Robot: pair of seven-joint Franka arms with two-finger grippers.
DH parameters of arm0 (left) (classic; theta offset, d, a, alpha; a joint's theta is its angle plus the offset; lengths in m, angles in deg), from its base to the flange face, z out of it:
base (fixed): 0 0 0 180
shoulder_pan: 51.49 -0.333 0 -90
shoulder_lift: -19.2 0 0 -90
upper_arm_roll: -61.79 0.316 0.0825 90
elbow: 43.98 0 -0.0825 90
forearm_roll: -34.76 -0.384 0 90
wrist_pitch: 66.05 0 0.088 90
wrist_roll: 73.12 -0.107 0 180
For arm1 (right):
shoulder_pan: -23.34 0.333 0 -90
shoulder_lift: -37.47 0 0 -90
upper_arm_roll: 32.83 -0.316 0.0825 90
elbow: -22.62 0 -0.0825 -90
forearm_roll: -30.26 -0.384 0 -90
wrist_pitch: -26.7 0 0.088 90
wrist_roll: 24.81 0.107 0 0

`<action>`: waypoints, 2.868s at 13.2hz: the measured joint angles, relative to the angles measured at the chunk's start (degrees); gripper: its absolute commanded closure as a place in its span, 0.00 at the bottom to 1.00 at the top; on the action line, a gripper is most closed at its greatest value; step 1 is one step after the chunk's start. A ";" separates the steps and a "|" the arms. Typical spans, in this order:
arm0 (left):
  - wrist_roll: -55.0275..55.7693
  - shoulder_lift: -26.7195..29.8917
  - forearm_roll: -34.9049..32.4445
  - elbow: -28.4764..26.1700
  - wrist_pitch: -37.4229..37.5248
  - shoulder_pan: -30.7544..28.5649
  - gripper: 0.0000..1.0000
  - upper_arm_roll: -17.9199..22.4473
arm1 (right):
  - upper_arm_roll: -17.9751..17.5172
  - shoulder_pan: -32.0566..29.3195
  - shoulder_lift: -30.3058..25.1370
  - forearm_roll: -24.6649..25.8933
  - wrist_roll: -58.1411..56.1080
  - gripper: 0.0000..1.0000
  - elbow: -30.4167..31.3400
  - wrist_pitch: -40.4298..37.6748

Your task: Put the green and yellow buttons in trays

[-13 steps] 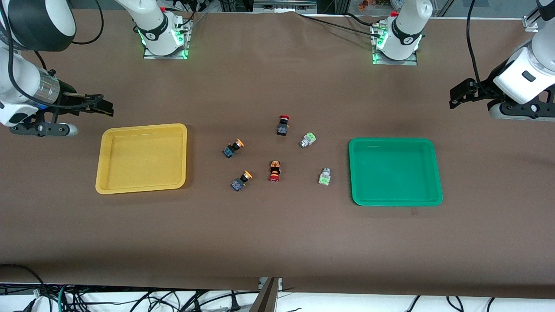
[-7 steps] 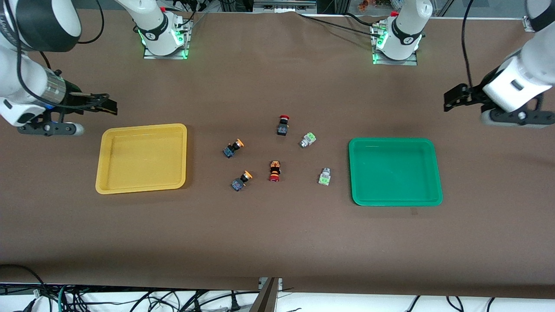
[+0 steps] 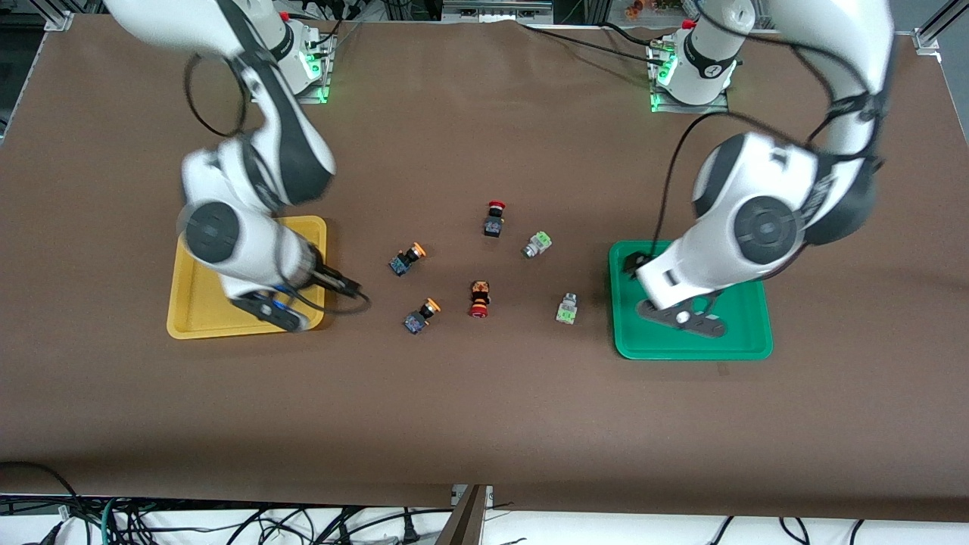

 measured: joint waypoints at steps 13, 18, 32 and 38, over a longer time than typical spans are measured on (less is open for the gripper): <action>0.10 -13.58 0.03 -9.02 -30.31 7.39 1.00 -0.36 | 0.29 7.61 17.70 0.39 19.19 0.95 -7.42 14.85; -2.49 -7.60 0.02 -5.11 -15.27 4.44 0.94 0.89 | 3.14 7.59 17.31 0.81 22.62 1.00 -8.70 14.17; -16.32 -0.63 0.02 -11.25 -10.18 -1.74 0.00 -2.58 | 14.20 2.62 -11.86 3.34 -20.72 1.00 26.54 7.77; -13.95 -0.22 0.02 -22.88 -25.01 8.68 0.00 -4.97 | 18.86 -3.43 -11.07 3.36 -52.58 0.00 39.59 21.20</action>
